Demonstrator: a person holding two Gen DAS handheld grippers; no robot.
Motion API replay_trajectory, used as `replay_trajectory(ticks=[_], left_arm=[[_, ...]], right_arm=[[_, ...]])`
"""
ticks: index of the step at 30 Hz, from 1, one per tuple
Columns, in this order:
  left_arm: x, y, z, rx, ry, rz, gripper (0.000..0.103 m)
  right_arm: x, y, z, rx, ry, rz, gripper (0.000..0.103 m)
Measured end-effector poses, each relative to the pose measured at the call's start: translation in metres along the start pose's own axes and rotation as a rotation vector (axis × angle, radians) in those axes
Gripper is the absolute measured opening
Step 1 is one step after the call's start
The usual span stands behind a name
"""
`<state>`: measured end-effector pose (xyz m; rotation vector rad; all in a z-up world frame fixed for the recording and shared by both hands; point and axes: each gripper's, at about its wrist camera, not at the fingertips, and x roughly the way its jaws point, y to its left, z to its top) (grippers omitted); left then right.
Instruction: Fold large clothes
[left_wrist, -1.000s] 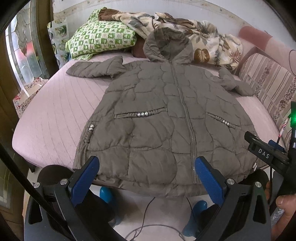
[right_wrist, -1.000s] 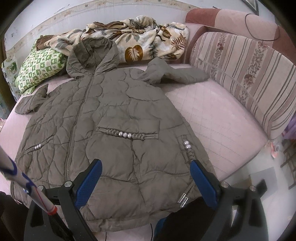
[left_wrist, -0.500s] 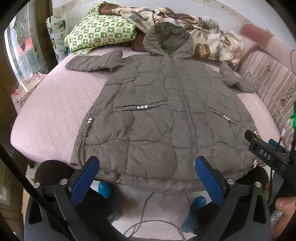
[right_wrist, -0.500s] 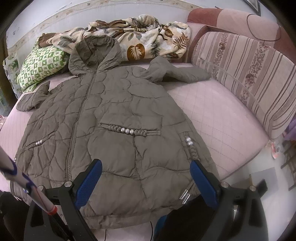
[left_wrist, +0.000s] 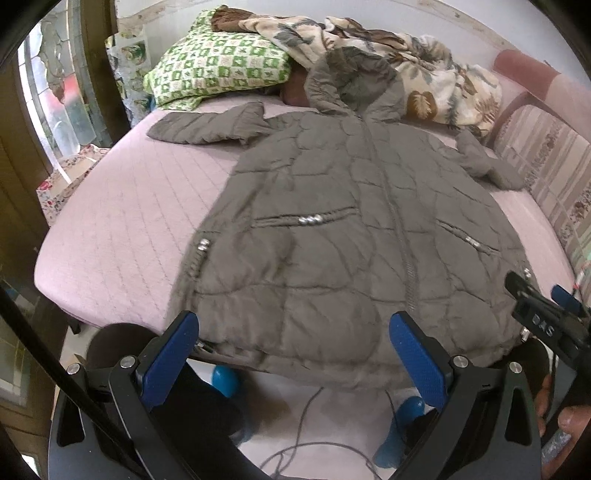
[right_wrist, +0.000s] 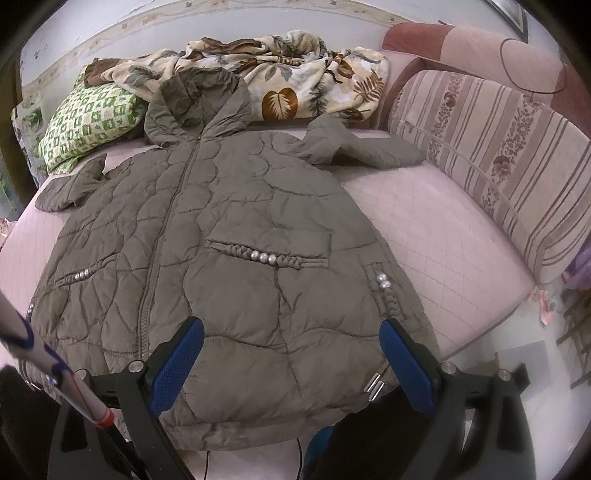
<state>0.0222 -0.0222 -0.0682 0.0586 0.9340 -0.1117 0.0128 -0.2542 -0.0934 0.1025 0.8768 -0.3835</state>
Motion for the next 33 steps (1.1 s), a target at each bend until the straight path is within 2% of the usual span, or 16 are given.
replay_trajectory(ticks=[5,10,21,33], left_arm=[[0.002,0.026,0.015,-0.016,-0.019,0.065,0.103],[0.005,0.056,0.032,-0.025,-0.055,0.165,0.103],[0.013,0.124,0.056,-0.151,-0.076,0.264,0.103],[0.029,0.158,0.062,-0.256,-0.020,0.233,0.103]], right_arm=[[-0.002,0.010,0.005,-0.042,-0.006,-0.014,0.098],[-0.005,0.022,0.016,-0.069,-0.027,-0.012,0.098],[-0.007,0.068,0.033,-0.175,-0.069,0.031,0.098],[-0.005,0.080,0.049,-0.224,-0.085,0.027,0.098]])
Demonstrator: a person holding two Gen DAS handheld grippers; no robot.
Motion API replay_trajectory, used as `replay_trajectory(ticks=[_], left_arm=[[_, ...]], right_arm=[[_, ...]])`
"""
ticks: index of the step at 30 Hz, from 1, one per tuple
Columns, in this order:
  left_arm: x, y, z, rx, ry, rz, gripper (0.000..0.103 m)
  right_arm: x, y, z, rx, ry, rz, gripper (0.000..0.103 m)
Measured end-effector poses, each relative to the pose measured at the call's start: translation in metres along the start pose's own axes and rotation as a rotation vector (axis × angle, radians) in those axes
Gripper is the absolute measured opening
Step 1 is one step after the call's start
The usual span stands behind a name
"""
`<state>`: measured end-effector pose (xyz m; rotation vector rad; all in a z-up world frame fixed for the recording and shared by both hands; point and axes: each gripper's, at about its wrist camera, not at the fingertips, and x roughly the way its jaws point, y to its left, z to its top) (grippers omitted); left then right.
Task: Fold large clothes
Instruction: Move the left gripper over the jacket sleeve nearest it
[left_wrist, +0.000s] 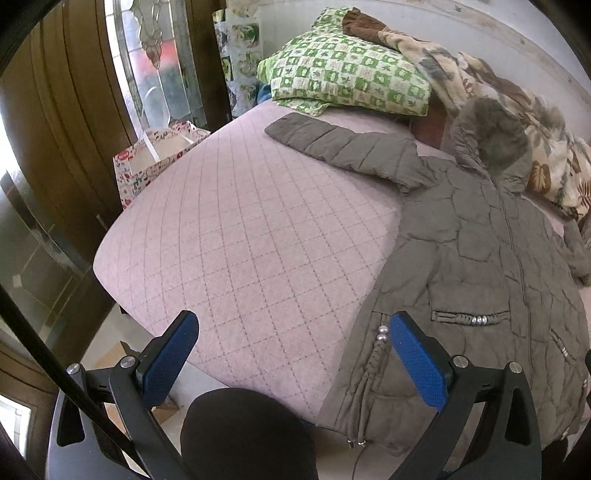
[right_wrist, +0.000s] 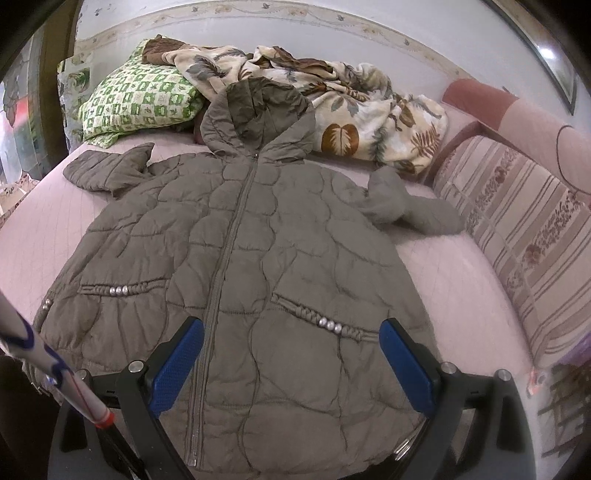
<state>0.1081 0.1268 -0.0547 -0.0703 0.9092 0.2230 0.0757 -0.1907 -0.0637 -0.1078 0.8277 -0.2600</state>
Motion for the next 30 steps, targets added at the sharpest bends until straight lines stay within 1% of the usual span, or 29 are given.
replay_trajectory(ticks=[3,7,12,14,19,23,27,29,30], left_arm=[[0.003,0.006,0.002,-0.017,0.006,-0.011,0.103],[0.007,0.012,0.006,-0.026,0.006,0.003,0.103],[0.010,0.015,0.010,-0.034,0.003,0.003,0.102],[0.012,0.017,0.011,-0.037,0.003,0.009,0.100],[0.024,0.017,0.015,-0.006,0.009,0.052,0.098],[0.036,0.019,0.021,-0.012,0.027,0.046,0.098],[0.050,0.018,0.029,-0.017,0.037,0.063,0.098],[0.057,0.016,0.035,-0.018,0.040,0.060,0.098],[0.062,0.016,0.039,-0.021,0.043,0.046,0.098]], right_arm=[[-0.004,0.002,0.009,-0.004,-0.015,0.007,0.098],[-0.006,0.007,0.022,-0.005,-0.024,0.038,0.098],[-0.002,0.018,0.031,-0.006,-0.015,0.067,0.098],[0.001,0.023,0.032,-0.001,-0.010,0.082,0.098],[0.009,0.036,0.029,-0.019,0.012,0.094,0.098],[0.019,0.040,0.026,-0.018,0.035,0.092,0.098],[0.034,0.040,0.025,-0.011,0.065,0.080,0.098],[0.041,0.040,0.024,-0.008,0.078,0.072,0.098],[0.046,0.040,0.024,-0.007,0.083,0.068,0.098]])
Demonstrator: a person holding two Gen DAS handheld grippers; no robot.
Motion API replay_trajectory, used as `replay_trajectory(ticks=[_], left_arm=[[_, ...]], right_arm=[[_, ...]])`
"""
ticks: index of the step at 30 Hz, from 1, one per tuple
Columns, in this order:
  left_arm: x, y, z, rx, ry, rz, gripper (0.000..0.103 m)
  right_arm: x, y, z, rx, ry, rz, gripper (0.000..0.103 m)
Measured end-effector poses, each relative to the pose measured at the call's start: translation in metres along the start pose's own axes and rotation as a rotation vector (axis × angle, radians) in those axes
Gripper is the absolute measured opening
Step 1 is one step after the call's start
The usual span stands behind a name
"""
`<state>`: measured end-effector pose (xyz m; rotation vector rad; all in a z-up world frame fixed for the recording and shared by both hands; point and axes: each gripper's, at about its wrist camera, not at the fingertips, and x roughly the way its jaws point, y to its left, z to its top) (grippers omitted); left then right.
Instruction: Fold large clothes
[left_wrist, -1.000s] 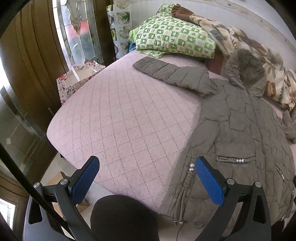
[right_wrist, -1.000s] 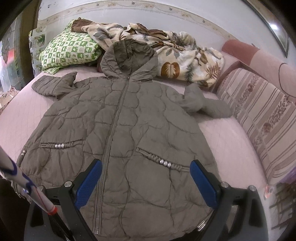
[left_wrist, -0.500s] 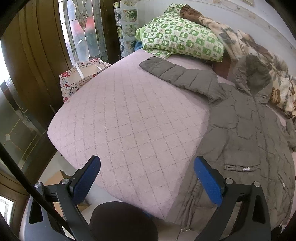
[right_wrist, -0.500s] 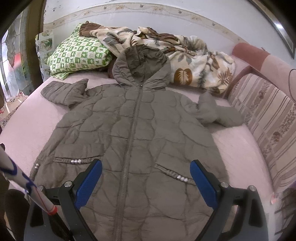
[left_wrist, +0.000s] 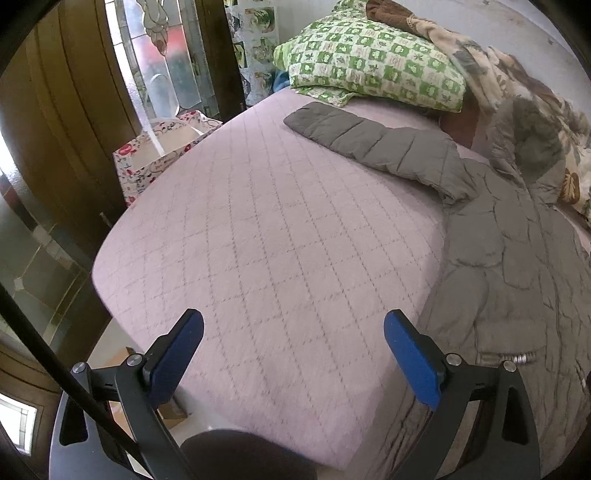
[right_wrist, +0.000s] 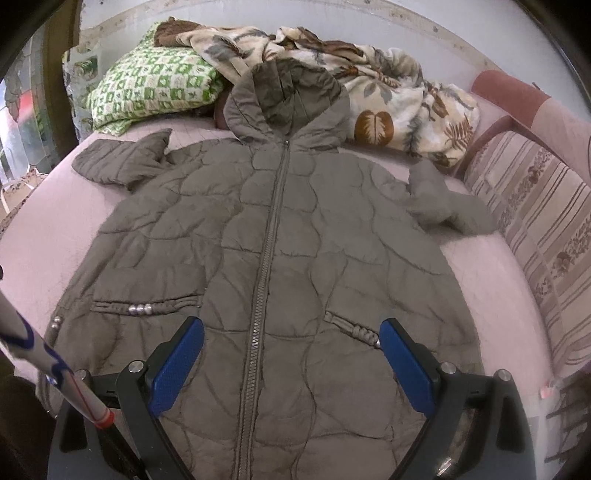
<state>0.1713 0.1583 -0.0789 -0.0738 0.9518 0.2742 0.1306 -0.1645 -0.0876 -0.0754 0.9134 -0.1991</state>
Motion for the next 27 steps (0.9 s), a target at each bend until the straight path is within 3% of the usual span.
replay_trajectory(ticks=[2,6,12,14,16,17,21,27], left_arm=[[0.012,0.002,0.011,-0.022,0.010,-0.043,0.098],[0.036,0.013,0.044,-0.091,0.007,-0.051,0.097],[0.095,0.019,0.123,-0.188,0.025,-0.145,0.096],[0.124,0.012,0.150,-0.207,0.053,-0.181,0.081],[0.161,0.003,0.178,-0.212,0.105,-0.173,0.052],[0.175,0.000,0.187,-0.221,0.123,-0.183,0.050],[0.227,-0.001,0.220,-0.325,0.173,-0.272,0.050],[0.295,0.006,0.228,-0.433,0.190,-0.354,0.052]], right_arm=[[0.008,0.000,0.000,0.003,0.012,-0.006,0.098],[0.027,0.000,0.003,0.012,0.034,-0.006,0.098],[0.051,-0.003,0.007,0.044,0.046,0.006,0.098],[0.058,-0.003,0.008,0.051,0.052,0.009,0.098],[0.069,-0.003,0.009,0.050,0.069,-0.008,0.098],[0.075,-0.003,0.009,0.052,0.080,-0.016,0.098],[0.090,-0.009,0.007,0.071,0.107,-0.025,0.098],[0.109,-0.019,0.006,0.092,0.123,-0.049,0.098]])
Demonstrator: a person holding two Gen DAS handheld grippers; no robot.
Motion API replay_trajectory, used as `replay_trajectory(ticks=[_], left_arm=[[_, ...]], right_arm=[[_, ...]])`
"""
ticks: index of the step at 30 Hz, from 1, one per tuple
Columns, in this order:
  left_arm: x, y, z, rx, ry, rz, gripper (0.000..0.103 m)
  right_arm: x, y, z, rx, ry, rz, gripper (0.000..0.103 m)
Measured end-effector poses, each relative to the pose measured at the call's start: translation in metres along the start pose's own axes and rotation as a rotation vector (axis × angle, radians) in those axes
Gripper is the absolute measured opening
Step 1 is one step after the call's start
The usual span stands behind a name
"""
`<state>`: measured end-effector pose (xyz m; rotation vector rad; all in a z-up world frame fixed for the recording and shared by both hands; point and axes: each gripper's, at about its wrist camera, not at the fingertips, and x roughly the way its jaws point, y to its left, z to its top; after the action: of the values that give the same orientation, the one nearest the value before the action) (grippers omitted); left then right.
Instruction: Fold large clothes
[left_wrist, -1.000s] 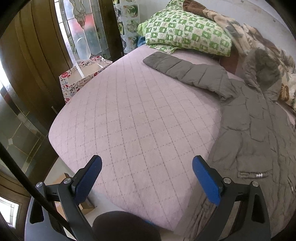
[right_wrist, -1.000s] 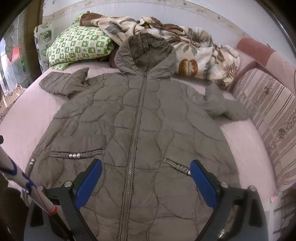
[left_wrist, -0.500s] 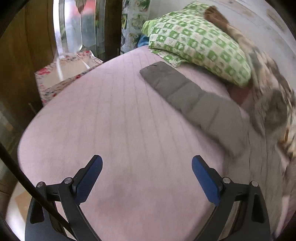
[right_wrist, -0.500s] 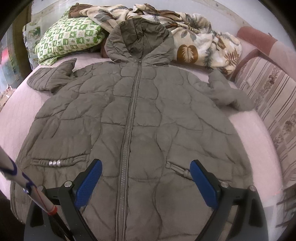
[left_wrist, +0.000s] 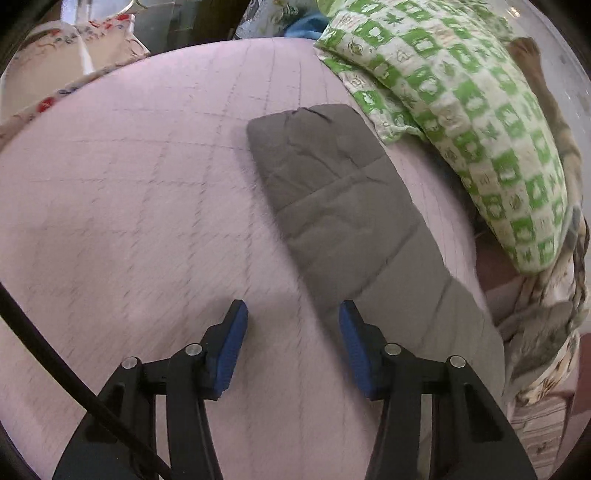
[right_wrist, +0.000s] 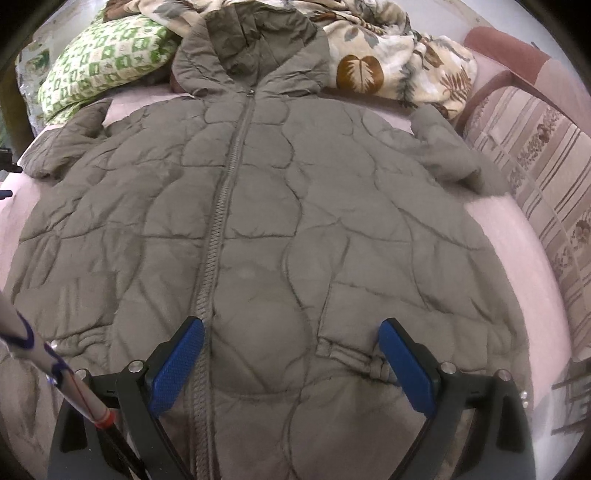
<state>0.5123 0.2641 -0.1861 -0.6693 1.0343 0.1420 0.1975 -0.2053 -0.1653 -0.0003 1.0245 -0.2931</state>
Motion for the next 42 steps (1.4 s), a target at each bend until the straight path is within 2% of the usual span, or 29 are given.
replay_trajectory(ticks=[2,5,7,8,11,13,14,15,16,18,22,26,28,31,33,35,38,41,42], left_arm=[[0.010,0.001,0.008,-0.005,-0.019,-0.035,0.059],[0.027,0.005,0.024,-0.035,-0.003,-0.090,0.062],[0.031,0.009,0.031,-0.053,0.001,-0.096,0.068],[0.033,0.008,0.035,-0.073,-0.003,-0.109,0.076],[0.035,0.005,0.044,-0.111,-0.018,-0.087,0.078],[0.032,0.000,0.045,-0.102,-0.030,-0.006,0.054],[0.031,-0.002,0.044,-0.089,-0.020,0.036,0.023],[0.031,-0.005,0.043,-0.074,0.004,0.057,0.016],[0.027,-0.008,0.041,-0.065,0.008,0.064,0.012],[0.006,-0.021,0.036,-0.011,-0.033,0.073,0.009],[-0.048,-0.065,0.017,0.119,-0.098,0.026,0.008],[-0.102,-0.130,-0.033,0.287,-0.099,-0.054,0.007],[-0.121,-0.164,-0.072,0.364,-0.075,-0.133,0.005],[-0.130,-0.202,-0.130,0.435,0.012,-0.266,0.004],[-0.125,-0.221,-0.172,0.475,0.078,-0.320,0.004],[-0.117,-0.233,-0.215,0.523,0.115,-0.304,0.004],[-0.121,-0.234,-0.270,0.598,0.090,-0.245,0.005],[-0.142,-0.218,-0.296,0.637,-0.014,-0.176,0.024],[-0.150,-0.206,-0.297,0.635,-0.068,-0.133,0.036]], right_arm=[[0.002,-0.001,0.001,0.003,-0.011,0.000,0.098],[0.005,0.003,0.003,-0.017,-0.025,-0.012,0.098],[0.007,0.005,0.003,-0.024,-0.024,-0.017,0.099],[0.009,0.006,0.003,-0.024,-0.021,-0.019,0.100],[0.014,0.004,0.003,-0.014,-0.015,-0.014,0.102],[0.017,0.003,0.002,-0.005,-0.018,-0.007,0.103],[0.018,0.003,0.002,-0.008,-0.024,-0.005,0.103],[0.019,0.004,0.000,-0.016,-0.032,-0.005,0.103],[0.021,0.005,-0.001,-0.032,-0.046,-0.001,0.103],[0.024,0.005,-0.002,-0.039,-0.068,0.018,0.103],[0.031,-0.005,-0.002,0.001,-0.054,0.087,0.103],[0.034,-0.006,-0.003,0.011,-0.067,0.112,0.103],[0.035,-0.008,-0.004,0.022,-0.069,0.130,0.103],[0.036,-0.010,-0.004,0.033,-0.074,0.144,0.103],[0.036,-0.010,-0.004,0.037,-0.076,0.148,0.103],[0.035,-0.010,-0.004,0.041,-0.078,0.152,0.103],[0.034,-0.010,-0.005,0.041,-0.079,0.153,0.103],[0.034,-0.010,-0.005,0.037,-0.080,0.152,0.103],[0.034,-0.010,-0.005,0.035,-0.078,0.151,0.103]])
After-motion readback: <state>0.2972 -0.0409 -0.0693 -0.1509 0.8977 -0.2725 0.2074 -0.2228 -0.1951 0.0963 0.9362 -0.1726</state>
